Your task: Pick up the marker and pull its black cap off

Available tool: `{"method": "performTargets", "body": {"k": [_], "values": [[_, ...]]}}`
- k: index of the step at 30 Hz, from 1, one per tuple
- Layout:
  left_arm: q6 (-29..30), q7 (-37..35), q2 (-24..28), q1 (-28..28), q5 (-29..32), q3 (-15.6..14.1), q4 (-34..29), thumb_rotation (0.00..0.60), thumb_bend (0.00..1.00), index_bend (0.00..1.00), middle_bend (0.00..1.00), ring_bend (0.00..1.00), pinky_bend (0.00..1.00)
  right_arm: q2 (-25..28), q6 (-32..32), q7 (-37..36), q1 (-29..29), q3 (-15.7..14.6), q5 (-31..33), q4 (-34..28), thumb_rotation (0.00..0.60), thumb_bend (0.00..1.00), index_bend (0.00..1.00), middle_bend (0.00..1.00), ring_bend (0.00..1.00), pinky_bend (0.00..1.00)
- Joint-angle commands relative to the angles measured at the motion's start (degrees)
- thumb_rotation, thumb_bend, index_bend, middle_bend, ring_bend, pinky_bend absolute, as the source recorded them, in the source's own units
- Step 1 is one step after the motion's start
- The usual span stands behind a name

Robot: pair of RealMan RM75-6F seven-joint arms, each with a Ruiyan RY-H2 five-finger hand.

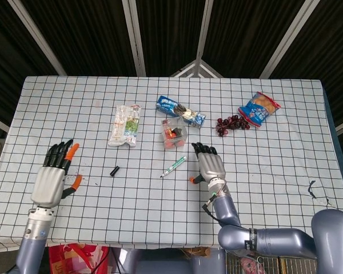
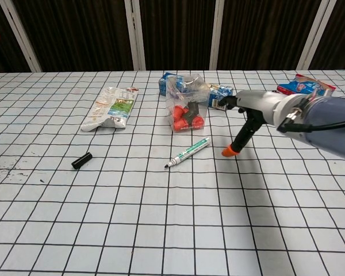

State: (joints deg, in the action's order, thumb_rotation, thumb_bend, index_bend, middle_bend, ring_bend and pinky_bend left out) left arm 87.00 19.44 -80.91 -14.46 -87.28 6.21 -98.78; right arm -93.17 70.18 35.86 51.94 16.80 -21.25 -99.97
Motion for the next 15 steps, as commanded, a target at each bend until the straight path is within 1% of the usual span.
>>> {"method": "performTargets", "body": {"k": [1,4,7,8,11,15], "values": [[6.9,0.6,4.9,4.1,-2.0,0.1,-2.3,0.6,0.49,0.07,0.07,0.0,0.0,5.7,2.9,-6.7,-5.5,-0.7,-7.8,-5.0,0.6,0.21,0.08,0.02,0.04,0.0],[10.4,-2.0,9.0,7.7,-0.3,-0.4,-2.5,0.6,0.49,0.08,0.05,0.0,0.01,11.7,7.0,-11.3,-11.2,-3.7,-16.3,-8.1,0.6,0.21,0.08,0.02,0.04,0.0],[11.7,-5.2,12.6,10.7,2.2,-1.1,-1.5,0.6,0.49,0.06,0.03,0.0,0.01,18.4,9.4,-14.9,-16.6,-7.3,-22.4,-9.3,0.6,0.21,0.08,0.02,0.04,0.0],[12.0,-6.4,13.4,11.6,3.3,-1.3,-0.7,0.6,0.49,0.06,0.03,0.0,0.01,20.2,10.2,-16.1,-18.3,-8.3,-23.9,-8.8,0.6,0.21,0.08,0.02,0.04,0.0],[12.1,-10.7,14.7,13.2,4.9,-1.5,0.8,0.6,0.49,0.05,0.01,0.0,0.01,23.4,11.9,-19.3,-22.2,-11.0,-28.7,-6.0,0.6,0.21,0.08,0.02,0.04,0.0],[11.7,-15.4,15.2,14.5,6.5,-1.3,3.5,0.6,0.49,0.04,0.0,0.0,0.01,25.4,13.4,-23.8,-26.8,-14.4,-35.1,-0.6,0.6,0.21,0.08,0.02,0.04,0.0]]}}
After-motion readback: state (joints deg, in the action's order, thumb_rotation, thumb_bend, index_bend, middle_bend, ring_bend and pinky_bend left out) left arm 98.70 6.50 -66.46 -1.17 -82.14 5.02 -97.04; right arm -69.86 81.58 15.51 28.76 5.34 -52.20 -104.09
